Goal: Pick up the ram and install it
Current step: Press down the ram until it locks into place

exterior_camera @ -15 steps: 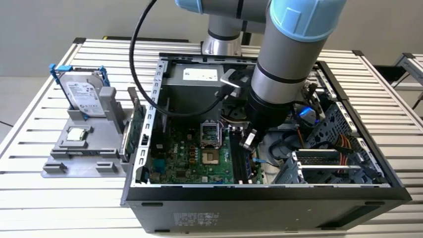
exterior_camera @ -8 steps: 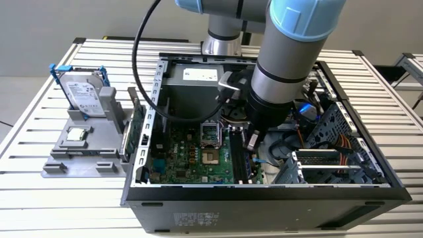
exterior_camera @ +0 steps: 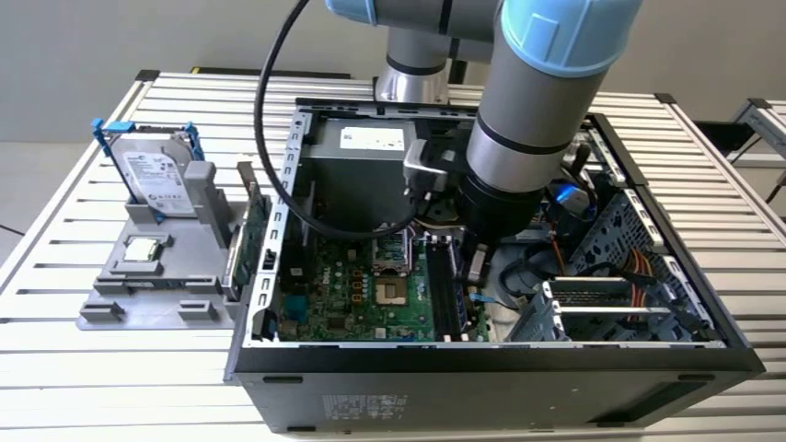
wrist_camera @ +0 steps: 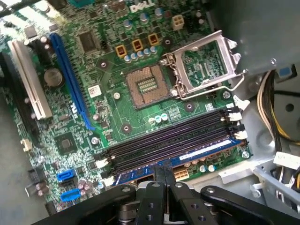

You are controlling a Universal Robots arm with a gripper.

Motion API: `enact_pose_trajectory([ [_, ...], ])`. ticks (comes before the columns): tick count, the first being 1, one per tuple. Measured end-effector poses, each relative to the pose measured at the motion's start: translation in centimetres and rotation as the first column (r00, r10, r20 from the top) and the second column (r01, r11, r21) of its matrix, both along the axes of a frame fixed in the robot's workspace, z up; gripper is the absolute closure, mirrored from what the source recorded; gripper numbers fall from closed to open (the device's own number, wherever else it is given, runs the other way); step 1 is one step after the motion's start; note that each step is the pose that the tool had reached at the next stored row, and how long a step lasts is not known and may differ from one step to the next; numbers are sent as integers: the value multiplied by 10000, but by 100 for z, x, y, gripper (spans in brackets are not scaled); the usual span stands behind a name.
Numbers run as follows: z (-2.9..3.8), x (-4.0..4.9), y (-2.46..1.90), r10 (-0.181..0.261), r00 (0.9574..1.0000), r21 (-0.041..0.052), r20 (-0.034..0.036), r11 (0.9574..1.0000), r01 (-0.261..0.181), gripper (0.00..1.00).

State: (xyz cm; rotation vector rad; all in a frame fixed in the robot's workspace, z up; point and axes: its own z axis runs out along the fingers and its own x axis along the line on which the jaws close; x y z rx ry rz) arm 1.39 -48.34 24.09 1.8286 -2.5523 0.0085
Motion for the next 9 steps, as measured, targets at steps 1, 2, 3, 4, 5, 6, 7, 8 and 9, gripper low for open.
enact_pose_trajectory([
  [1,-1,0,0,181,9998,0,0,9998,-181,100],
  [2,-1,0,0,366,9993,-2,0,9993,-366,100],
  [3,-2,0,0,556,9985,-1,-1,9985,-556,100],
  [4,-4,0,3,729,9973,2,1,9973,-729,100],
  [5,-5,-4,2,777,9970,2,1,9970,-777,100],
  [6,-5,-4,1,778,9970,2,1,9970,-778,100],
  [7,-15,-4,1,780,9970,4,10,9970,-780,100],
  [8,-34,-7,6,781,9969,5,27,9969,-781,100],
  [9,-52,-13,17,811,9967,0,50,9967,-811,100],
])
